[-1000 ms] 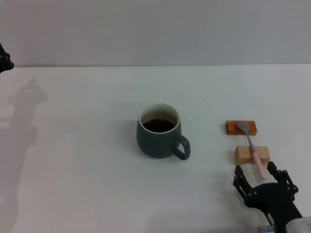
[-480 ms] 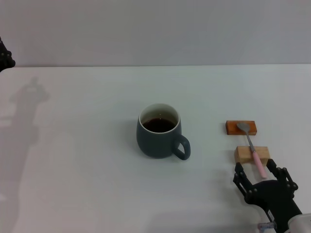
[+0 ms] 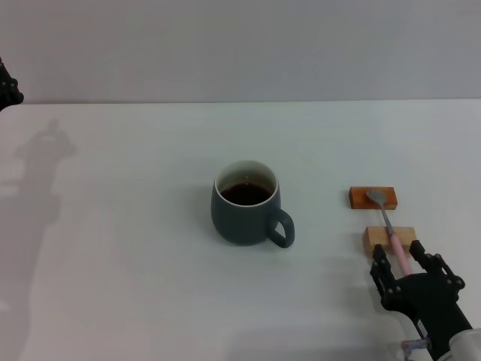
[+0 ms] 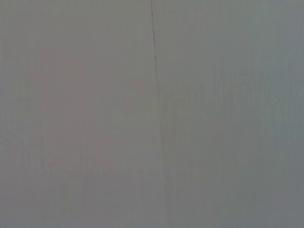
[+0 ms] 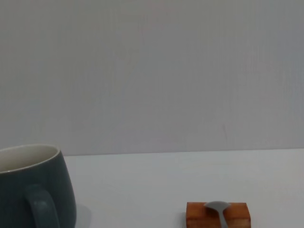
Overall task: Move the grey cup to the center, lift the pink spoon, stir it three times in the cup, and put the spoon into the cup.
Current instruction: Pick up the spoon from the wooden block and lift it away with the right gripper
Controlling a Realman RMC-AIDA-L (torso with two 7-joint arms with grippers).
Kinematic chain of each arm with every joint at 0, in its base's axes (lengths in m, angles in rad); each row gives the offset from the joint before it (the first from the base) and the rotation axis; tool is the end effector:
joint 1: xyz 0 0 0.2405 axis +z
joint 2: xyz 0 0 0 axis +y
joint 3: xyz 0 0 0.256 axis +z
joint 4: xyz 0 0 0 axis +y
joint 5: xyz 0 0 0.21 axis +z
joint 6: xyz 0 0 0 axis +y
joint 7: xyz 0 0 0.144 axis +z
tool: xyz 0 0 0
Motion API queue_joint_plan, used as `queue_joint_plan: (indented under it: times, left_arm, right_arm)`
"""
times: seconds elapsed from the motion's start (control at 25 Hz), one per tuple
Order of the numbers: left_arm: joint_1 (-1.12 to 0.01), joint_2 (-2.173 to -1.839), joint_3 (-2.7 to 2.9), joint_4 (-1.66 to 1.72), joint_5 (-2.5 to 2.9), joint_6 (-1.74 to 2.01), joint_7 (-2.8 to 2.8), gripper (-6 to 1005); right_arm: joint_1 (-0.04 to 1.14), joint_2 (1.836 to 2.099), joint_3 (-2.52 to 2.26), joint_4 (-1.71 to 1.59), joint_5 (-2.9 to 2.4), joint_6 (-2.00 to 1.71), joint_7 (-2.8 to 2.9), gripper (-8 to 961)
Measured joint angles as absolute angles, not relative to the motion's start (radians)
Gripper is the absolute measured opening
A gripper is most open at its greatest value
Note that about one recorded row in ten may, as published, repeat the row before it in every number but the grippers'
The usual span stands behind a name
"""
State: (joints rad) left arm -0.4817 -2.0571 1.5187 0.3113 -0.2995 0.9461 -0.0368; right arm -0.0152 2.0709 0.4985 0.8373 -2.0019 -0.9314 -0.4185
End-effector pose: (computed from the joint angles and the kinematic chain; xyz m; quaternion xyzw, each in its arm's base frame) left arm -0.3217 0.3874 0.0454 -0.6350 -0.2113 -0.2694 0.6925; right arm 0.2881 0.2084 -0.1104 -0.7298 0.3284 0.2274 0.5548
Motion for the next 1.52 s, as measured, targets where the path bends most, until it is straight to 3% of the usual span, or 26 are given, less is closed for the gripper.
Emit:
queue_joint_plan:
  times: [0.12,0.24,1.52]
  left_arm:
    - [-0.482,-2.057,1.519,0.311,-0.299,0.946,-0.037,35]
    - [-0.483,-2.057,1.519,0.311,-0.299,0.947,-0.037,36]
    - [-0.499,-2.054,1.511,0.311,-0.295,0.942,-0.034,42]
  right_arm:
    - [-0.015,2.071,0.499,0.838,-2.002,-0.932,-0.419,653]
    - [-0.02,2.071,0.505,0.837,-2.002,-0.932,-0.419,444]
    - [-0.01,2.071,0.475,0.819,-1.977,-0.923,-0.394,430]
